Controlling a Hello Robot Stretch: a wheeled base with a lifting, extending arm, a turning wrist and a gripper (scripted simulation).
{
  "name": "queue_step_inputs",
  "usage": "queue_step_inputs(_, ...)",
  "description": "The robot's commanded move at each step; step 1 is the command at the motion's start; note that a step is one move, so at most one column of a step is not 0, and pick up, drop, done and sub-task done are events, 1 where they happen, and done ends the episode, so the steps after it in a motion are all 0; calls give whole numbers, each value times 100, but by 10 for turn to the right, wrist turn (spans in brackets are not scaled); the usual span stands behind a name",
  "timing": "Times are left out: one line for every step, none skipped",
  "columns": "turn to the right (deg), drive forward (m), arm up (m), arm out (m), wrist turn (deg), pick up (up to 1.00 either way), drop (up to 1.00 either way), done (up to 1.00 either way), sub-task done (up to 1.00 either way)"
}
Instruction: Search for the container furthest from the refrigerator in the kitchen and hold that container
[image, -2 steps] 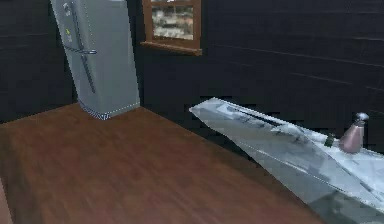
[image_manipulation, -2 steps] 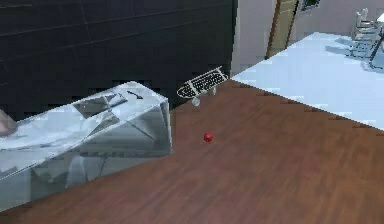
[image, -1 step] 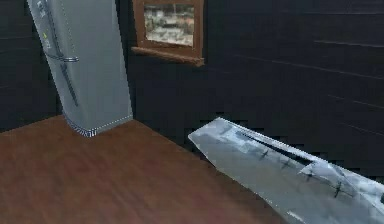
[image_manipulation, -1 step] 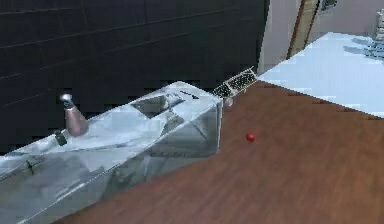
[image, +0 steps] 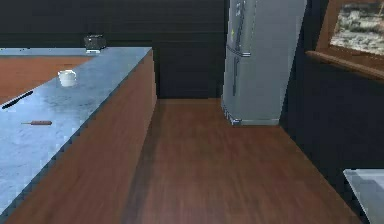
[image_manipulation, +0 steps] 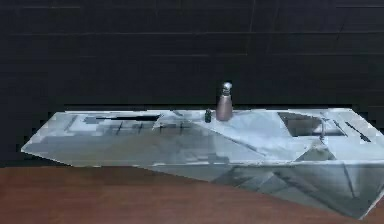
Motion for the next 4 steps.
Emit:
queue_step_inputs(0,100,0,0,0,0,0,0,0)
queue_step_inputs(0,100,0,0,0,0,0,0,0)
queue_step_inputs(-270,0,0,0,0,0,0,0,0)
queue_step_inputs(0,10,0,0,0,0,0,0,0)
